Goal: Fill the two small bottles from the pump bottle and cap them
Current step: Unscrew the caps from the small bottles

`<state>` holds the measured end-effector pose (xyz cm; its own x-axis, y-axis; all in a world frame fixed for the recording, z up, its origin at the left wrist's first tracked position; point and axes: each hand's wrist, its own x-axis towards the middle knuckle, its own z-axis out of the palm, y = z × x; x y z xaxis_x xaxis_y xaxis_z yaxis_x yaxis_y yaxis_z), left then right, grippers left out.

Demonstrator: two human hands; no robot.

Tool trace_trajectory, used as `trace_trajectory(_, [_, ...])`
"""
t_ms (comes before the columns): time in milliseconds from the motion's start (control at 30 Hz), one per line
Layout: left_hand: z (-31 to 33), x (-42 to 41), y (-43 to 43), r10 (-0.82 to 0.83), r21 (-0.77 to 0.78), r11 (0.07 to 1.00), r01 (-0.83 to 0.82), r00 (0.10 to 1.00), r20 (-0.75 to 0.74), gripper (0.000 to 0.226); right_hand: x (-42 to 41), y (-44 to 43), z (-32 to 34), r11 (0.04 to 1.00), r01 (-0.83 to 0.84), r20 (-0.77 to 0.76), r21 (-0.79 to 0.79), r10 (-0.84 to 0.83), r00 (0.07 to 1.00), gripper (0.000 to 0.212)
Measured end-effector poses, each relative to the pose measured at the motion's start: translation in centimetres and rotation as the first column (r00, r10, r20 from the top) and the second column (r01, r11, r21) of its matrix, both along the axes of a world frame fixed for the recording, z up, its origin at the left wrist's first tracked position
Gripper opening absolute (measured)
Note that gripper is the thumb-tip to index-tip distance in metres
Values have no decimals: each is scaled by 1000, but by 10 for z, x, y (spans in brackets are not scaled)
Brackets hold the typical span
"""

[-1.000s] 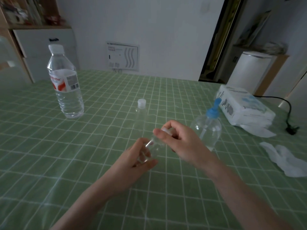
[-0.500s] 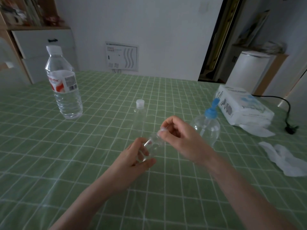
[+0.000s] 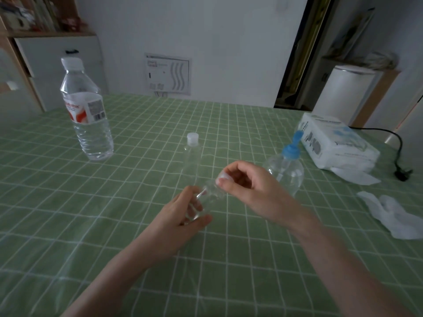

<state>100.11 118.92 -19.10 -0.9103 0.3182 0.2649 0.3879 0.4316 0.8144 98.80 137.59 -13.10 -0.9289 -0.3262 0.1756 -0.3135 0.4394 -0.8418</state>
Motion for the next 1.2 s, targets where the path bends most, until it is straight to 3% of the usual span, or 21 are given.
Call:
trace_trajectory(67, [0,1,0,4,8,1000,-4,1000,5,33,0,1,1,1000,-15,7,2,15,1000,18])
trace_trajectory(200, [0,1,-1,1,10,1000,-1,1000,12,33,0,-1,2,999,-11,-13,33,11,1000,27])
trace_trajectory(400, [3,1,-3,-15,37,999,13,999,42,32,-1,1,7,997,-80,-29,-16,80,996,12])
trace_trajectory(600, [4,2,-9,-58,77,996,51,994,90,29,0,0,11,988,-152,-31,7,152,988,24])
trace_trajectory(733, [3,3,-10,-51,81,996,44,995,85,30,0,-9,8,996,-66,-33,60,69,997,42])
trace_trajectory(867, [1,1,-12,-38,59,998,34,997,72,30,-1,-9,7,997,-69,-47,45,71,996,15])
trace_trajectory(1033, [0,1,-14,-26,52,998,23,997,67,31,-1,-8,5,994,-79,-39,70,81,996,17])
trace_trajectory(1133, [0,1,-15,-30,60,998,26,997,68,29,-1,-4,7,994,-98,-53,37,100,994,6])
trace_trajectory(1200, [0,1,-17,-41,111,993,30,994,101,27,-2,3,8,998,-65,-53,-27,63,997,9])
